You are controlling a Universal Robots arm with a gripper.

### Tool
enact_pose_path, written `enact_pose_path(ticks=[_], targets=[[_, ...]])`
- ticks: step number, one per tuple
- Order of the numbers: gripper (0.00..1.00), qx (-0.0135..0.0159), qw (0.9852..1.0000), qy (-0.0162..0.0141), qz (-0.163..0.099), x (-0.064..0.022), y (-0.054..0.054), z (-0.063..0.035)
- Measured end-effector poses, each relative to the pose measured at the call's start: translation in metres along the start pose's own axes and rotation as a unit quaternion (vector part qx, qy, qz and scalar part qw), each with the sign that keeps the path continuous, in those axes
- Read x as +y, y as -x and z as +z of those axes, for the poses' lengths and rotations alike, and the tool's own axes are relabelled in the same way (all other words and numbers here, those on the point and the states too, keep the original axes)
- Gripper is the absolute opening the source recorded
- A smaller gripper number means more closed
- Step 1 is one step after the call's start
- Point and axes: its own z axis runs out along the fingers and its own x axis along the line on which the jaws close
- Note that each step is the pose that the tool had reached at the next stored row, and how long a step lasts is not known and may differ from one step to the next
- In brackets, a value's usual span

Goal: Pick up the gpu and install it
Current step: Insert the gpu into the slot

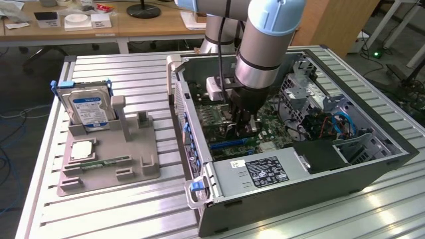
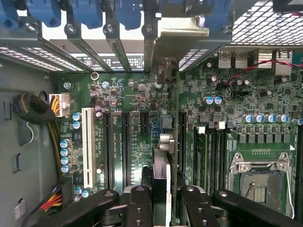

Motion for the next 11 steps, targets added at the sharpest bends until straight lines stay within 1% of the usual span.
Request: enact_pose_path(ticks=[6, 11], targets=[[0.28, 0.0000, 1.0000, 0.0000, 0.000, 0.0032, -0.0003, 0.0054], [0.28, -0.0001, 1.0000, 0.0000, 0.000, 0.0037, -0.0004, 0.0098]])
